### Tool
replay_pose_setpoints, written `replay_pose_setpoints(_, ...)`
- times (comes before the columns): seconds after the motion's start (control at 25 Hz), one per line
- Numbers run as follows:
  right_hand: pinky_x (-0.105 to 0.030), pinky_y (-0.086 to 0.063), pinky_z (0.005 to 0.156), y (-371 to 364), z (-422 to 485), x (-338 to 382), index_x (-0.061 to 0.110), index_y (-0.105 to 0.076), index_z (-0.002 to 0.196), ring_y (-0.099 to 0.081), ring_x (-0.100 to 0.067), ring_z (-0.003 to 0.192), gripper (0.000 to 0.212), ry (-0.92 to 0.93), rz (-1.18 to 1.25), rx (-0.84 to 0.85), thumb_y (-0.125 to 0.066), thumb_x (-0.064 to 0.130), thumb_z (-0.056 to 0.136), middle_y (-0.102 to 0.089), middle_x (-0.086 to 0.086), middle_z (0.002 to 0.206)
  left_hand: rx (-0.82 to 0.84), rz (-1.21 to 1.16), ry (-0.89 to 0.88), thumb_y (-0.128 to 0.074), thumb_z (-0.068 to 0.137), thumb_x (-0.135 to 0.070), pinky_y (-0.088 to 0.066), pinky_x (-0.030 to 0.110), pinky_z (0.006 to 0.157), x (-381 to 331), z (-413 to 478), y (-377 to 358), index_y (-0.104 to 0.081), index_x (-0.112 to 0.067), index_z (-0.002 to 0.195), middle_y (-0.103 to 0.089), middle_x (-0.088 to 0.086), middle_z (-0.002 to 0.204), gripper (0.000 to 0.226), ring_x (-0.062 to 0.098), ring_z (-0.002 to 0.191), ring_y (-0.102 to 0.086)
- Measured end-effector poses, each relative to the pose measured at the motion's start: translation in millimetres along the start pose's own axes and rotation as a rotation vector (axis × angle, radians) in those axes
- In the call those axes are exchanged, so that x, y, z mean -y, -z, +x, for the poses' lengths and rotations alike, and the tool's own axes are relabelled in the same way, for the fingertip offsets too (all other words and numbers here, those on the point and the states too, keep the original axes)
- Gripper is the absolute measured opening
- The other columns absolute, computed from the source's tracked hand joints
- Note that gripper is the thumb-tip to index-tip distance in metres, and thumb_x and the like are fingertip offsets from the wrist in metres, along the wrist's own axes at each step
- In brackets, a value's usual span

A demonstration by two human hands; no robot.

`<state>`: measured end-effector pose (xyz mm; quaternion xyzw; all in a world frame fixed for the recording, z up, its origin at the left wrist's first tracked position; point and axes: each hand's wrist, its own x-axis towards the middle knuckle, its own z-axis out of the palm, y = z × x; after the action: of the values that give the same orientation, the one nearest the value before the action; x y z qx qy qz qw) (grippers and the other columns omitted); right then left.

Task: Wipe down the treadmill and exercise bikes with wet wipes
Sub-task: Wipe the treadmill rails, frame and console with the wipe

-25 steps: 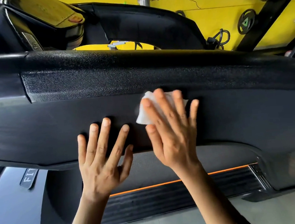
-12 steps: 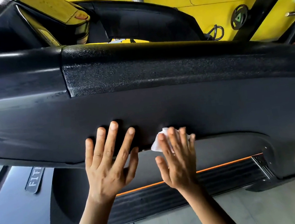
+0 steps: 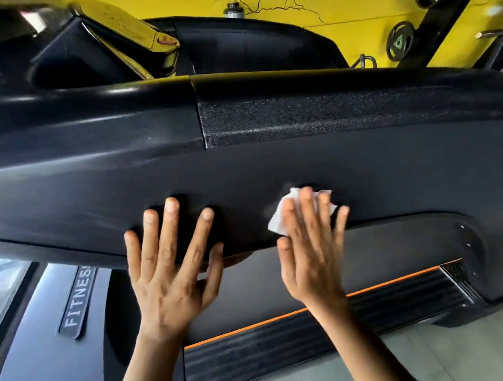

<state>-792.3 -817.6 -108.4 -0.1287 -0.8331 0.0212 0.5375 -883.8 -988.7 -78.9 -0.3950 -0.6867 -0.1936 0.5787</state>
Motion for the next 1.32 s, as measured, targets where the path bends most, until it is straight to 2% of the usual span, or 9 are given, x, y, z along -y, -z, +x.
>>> replay_pose_setpoints(0.12,-0.052,-0.003,0.117,5,0,3,0.017,0.002,0.152,0.007,-0.023,0.147,0.054,-0.410,0.092,-0.049,-0.010,0.037,0.104,0.007,-0.003,0.159,-0.010,0.007,0.026,-0.055,0.093,-0.030,-0.009,0.042,0.119,13,1,6,-0.034,-0.022,0.147,-0.012,0.006,0.160,0.058,0.025,0.147,-0.015)
replay_pose_setpoints(0.32,-0.039,-0.004,0.118,-10,-6,61,0.027,-0.015,0.151,-0.005,-0.015,0.147,0.049,0.297,0.084,0.094,-0.022,0.036,0.104,-0.005,0.008,0.160,-0.007,-0.016,0.063,-0.052,0.094,-0.031,-0.010,0.043,0.119,23,0,12,-0.034,-0.023,0.147,-0.011,0.005,0.161,0.057,0.025,0.147,-0.015)
replay_pose_setpoints(0.4,-0.041,-0.003,0.118,-7,12,48,0.028,-0.017,0.149,-0.004,-0.014,0.147,0.046,0.203,0.039,0.022,-0.021,0.035,0.104,-0.011,0.004,0.157,-0.012,-0.010,0.083,-0.052,0.094,-0.031,-0.011,0.043,0.119,30,-1,17,-0.034,-0.022,0.147,-0.011,0.005,0.161,0.056,0.026,0.147,-0.015)
replay_pose_setpoints(0.56,-0.046,0.001,0.118,-4,32,65,0.023,0.005,0.152,0.008,-0.022,0.147,0.053,-0.283,0.139,-0.103,-0.016,0.032,0.104,0.002,-0.011,0.159,-0.013,0.023,0.108,-0.053,0.094,-0.030,-0.013,0.044,0.118,43,-7,25,-0.034,-0.022,0.147,-0.012,0.005,0.161,0.057,0.026,0.147,-0.017)
replay_pose_setpoints(0.72,-0.041,0.000,0.118,-10,28,96,0.025,-0.018,0.151,-0.001,-0.015,0.148,0.048,0.283,0.104,0.030,-0.021,0.035,0.104,-0.009,0.004,0.159,-0.012,0.030,0.113,-0.051,0.095,-0.032,-0.012,0.044,0.118,55,-11,31,-0.033,-0.023,0.147,-0.011,0.004,0.161,0.056,0.025,0.147,-0.016)
replay_pose_setpoints(0.88,-0.046,-0.001,0.118,2,61,93,0.020,-0.017,0.149,0.003,-0.020,0.147,0.046,-0.085,0.087,-0.088,-0.019,0.032,0.104,-0.012,-0.009,0.156,-0.028,0.026,0.163,-0.051,0.095,-0.031,-0.015,0.044,0.118,63,-14,38,-0.034,-0.024,0.147,-0.010,0.002,0.161,0.055,0.024,0.147,-0.015)
replay_pose_setpoints(1.08,-0.042,-0.005,0.118,-8,36,96,0.024,-0.026,0.148,-0.008,-0.013,0.147,0.046,0.378,0.074,0.041,-0.029,0.035,0.103,-0.017,0.008,0.156,-0.002,0.011,0.175,-0.051,0.096,-0.032,-0.015,0.043,0.118,68,-16,40,-0.035,-0.023,0.144,-0.008,0.000,0.161,0.051,0.023,0.147,-0.013)
replay_pose_setpoints(1.24,-0.046,-0.002,0.116,-11,-11,69,0.019,-0.008,0.153,0.000,-0.024,0.148,0.054,-0.048,0.001,0.031,-0.023,0.036,0.103,0.003,-0.002,0.161,0.007,0.031,0.180,-0.052,0.095,-0.030,-0.012,0.041,0.119,69,-22,44,-0.035,-0.022,0.144,-0.007,0.000,0.161,0.052,0.022,0.148,-0.012)
replay_pose_setpoints(1.32,-0.046,-0.003,0.116,-16,-24,92,0.019,-0.011,0.151,-0.003,-0.027,0.147,0.053,0.030,0.016,0.111,-0.021,0.038,0.103,0.001,-0.002,0.160,0.020,0.037,0.185,-0.053,0.095,-0.030,-0.011,0.041,0.119,71,-24,45,-0.034,-0.022,0.145,-0.007,0.001,0.161,0.053,0.022,0.148,-0.012)
